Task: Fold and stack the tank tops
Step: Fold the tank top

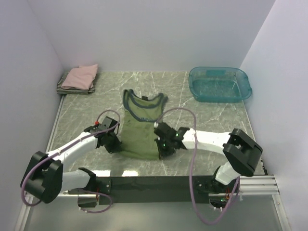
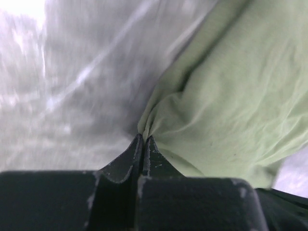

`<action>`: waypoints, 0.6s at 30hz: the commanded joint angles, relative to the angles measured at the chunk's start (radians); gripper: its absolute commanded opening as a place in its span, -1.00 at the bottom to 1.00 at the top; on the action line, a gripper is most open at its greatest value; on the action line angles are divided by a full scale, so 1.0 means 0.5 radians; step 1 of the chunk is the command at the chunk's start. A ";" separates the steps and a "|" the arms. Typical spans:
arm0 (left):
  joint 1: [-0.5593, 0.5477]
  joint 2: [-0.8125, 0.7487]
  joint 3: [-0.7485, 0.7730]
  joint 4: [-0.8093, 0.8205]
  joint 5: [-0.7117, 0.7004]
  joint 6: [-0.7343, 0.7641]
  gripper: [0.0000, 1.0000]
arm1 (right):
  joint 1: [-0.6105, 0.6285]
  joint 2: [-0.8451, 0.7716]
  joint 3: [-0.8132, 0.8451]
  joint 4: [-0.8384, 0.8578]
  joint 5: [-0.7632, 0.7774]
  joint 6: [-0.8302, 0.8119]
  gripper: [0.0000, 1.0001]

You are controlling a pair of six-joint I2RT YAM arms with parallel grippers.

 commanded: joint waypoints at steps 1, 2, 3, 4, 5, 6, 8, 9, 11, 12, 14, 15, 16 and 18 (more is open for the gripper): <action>-0.048 -0.112 -0.076 -0.205 0.097 -0.064 -0.99 | 0.149 -0.117 -0.137 -0.167 -0.142 0.087 -1.00; -0.057 -0.154 -0.091 -0.214 0.122 -0.070 -0.98 | 0.174 -0.130 -0.156 -0.167 -0.148 0.108 -1.00; -0.073 -0.170 -0.104 -0.241 0.144 -0.067 -0.94 | 0.187 -0.154 -0.171 -0.164 -0.157 0.139 -1.00; -0.082 -0.182 -0.107 -0.266 0.162 -0.061 -0.76 | 0.214 -0.163 -0.196 -0.155 -0.173 0.148 -0.98; -0.085 -0.195 -0.098 -0.287 0.165 -0.046 -0.67 | 0.214 -0.179 -0.199 -0.155 -0.182 0.158 -0.92; -0.085 -0.198 -0.076 -0.312 0.159 0.000 -0.56 | 0.217 -0.188 -0.199 -0.164 -0.173 0.161 -0.83; -0.082 -0.198 0.034 -0.392 0.141 0.068 -0.19 | 0.208 -0.219 -0.160 -0.228 -0.124 0.142 -0.43; -0.082 -0.204 0.092 -0.431 0.117 0.117 -0.10 | 0.214 -0.258 -0.132 -0.262 -0.099 0.124 -0.31; -0.082 -0.219 0.297 -0.508 0.068 0.209 0.10 | 0.193 -0.326 -0.028 -0.369 -0.032 0.093 -0.09; -0.082 -0.219 0.380 -0.545 0.025 0.230 0.14 | 0.181 -0.347 0.009 -0.406 -0.017 0.066 -0.05; -0.079 -0.216 0.601 -0.600 -0.012 0.313 0.18 | 0.132 -0.393 0.129 -0.513 0.045 0.020 -0.03; -0.079 -0.216 0.714 -0.597 -0.013 0.335 0.19 | 0.110 -0.409 0.172 -0.547 0.069 0.001 -0.03; -0.079 -0.204 0.758 -0.588 -0.013 0.359 0.18 | 0.083 -0.424 0.245 -0.599 0.082 -0.017 -0.03; -0.076 -0.189 0.789 -0.491 0.116 0.405 0.13 | -0.030 -0.458 0.313 -0.612 0.134 -0.084 -0.02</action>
